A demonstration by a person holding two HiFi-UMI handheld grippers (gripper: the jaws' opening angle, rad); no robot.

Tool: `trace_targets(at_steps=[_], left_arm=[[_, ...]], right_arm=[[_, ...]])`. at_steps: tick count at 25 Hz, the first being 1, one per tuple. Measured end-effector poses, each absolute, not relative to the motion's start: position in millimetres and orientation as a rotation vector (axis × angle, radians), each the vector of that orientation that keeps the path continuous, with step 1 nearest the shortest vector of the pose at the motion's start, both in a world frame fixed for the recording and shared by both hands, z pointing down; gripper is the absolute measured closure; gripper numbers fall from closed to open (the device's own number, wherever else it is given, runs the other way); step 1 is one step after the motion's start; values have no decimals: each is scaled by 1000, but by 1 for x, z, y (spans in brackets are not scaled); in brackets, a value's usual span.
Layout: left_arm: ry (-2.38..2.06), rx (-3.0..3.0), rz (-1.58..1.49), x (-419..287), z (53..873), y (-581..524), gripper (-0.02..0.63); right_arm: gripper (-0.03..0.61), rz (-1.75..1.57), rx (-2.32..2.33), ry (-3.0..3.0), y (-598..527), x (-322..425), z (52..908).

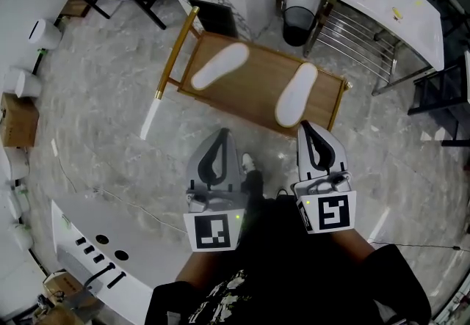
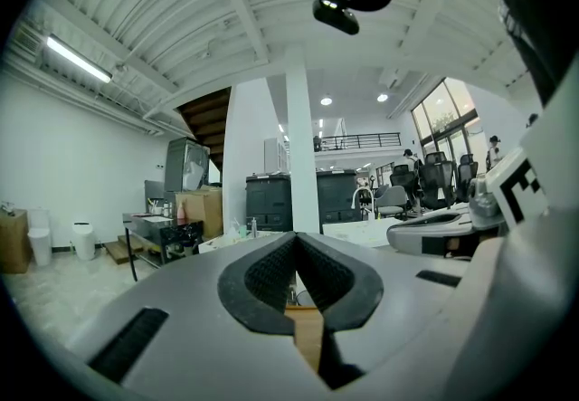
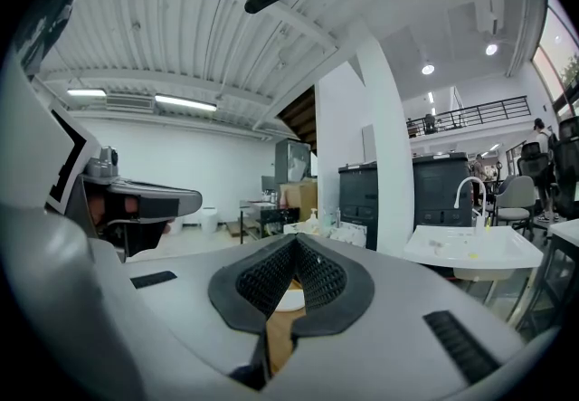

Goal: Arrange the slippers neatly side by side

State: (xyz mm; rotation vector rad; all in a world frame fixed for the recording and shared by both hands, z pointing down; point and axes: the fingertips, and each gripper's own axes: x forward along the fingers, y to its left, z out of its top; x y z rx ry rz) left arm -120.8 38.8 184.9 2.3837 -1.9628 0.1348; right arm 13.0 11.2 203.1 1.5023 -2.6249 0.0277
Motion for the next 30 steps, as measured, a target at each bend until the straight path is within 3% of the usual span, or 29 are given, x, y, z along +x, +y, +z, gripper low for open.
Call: trace_targets(at_steps=[30], left_arm=[[-1787, 2551, 75, -186, 191, -30, 611]], right_arm=[[581, -38, 1694, -2517, -37, -51, 203]])
